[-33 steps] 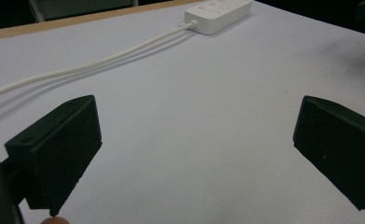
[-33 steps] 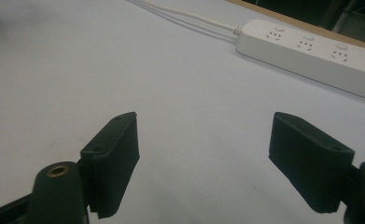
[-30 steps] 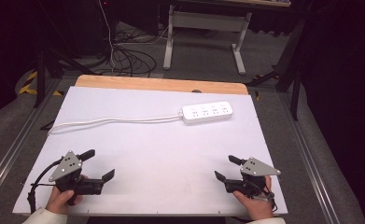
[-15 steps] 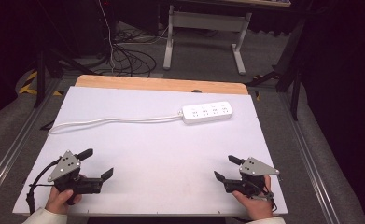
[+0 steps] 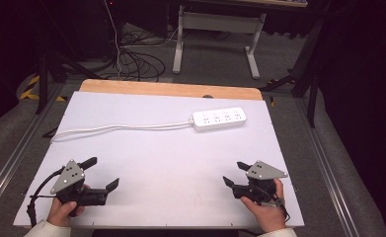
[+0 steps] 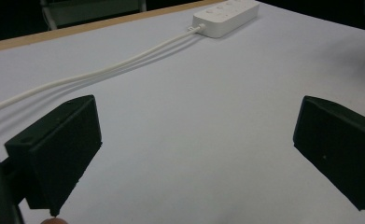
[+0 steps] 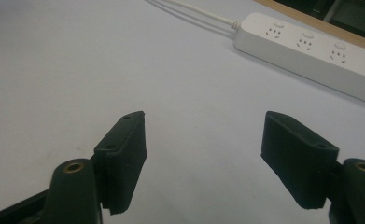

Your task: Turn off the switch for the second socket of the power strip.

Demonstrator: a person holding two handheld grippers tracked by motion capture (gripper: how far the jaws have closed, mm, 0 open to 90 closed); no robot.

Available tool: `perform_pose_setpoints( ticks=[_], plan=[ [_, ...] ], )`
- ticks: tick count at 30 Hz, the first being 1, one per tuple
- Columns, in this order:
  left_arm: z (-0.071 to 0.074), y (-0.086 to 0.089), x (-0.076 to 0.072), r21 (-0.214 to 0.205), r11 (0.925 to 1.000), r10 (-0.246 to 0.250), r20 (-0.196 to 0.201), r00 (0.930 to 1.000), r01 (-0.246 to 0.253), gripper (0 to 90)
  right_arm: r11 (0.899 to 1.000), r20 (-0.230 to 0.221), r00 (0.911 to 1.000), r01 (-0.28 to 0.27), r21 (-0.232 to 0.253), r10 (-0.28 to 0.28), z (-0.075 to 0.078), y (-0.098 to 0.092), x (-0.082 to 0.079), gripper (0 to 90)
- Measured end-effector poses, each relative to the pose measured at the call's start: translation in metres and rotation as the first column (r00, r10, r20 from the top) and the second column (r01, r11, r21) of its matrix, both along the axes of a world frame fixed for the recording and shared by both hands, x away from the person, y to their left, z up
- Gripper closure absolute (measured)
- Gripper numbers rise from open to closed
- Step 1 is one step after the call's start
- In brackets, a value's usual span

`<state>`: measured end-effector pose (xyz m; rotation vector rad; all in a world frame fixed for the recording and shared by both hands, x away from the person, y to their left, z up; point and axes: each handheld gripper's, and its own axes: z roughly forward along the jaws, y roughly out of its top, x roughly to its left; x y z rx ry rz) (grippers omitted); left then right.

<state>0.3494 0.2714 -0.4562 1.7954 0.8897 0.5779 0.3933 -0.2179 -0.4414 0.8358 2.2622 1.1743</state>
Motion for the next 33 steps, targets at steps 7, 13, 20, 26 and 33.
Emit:
perform_pose_setpoints(
  ticks=[7, 13, 20, 26, 33],
  plan=[
    [0.0, 0.0, 0.0, 0.003, 1.0, -0.003, 0.0, 1.0, 0.003, 1.5, 1.0, -0.038, 0.9988, -0.031, 0.0, 0.031, 0.024, 0.009, 0.02, 36.7],
    [0.0, -0.001, 0.0, 0.003, 1.0, -0.005, 0.004, 1.0, 0.005, 1.5, 0.998, -0.045, 0.9975, -0.055, -0.008, 0.055, 0.04, 0.015, 0.03, 39.6],
    [0.0, -0.002, -0.001, 0.01, 0.9999, 0.008, 0.01, 0.9999, -0.008, 1.5, 0.995, -0.04, 0.9968, -0.072, -0.069, 0.069, 0.056, 0.024, 0.047, 40.6],
    [0.0, -0.003, -0.001, 0.021, 0.9998, 0.001, 0.011, 0.9999, -0.002, 1.4, 0.994, -0.035, 0.9968, -0.075, -0.074, 0.073, 0.067, 0.029, 0.054, 42.2],
    [0.0, -0.002, -0.002, 0.016, 0.9998, 0.009, 0.018, 0.9998, -0.01, 1.5, 0.993, -0.076, 0.9928, -0.098, -0.07, 0.092, 0.068, 0.033, 0.062, 66.2]
  ],
)
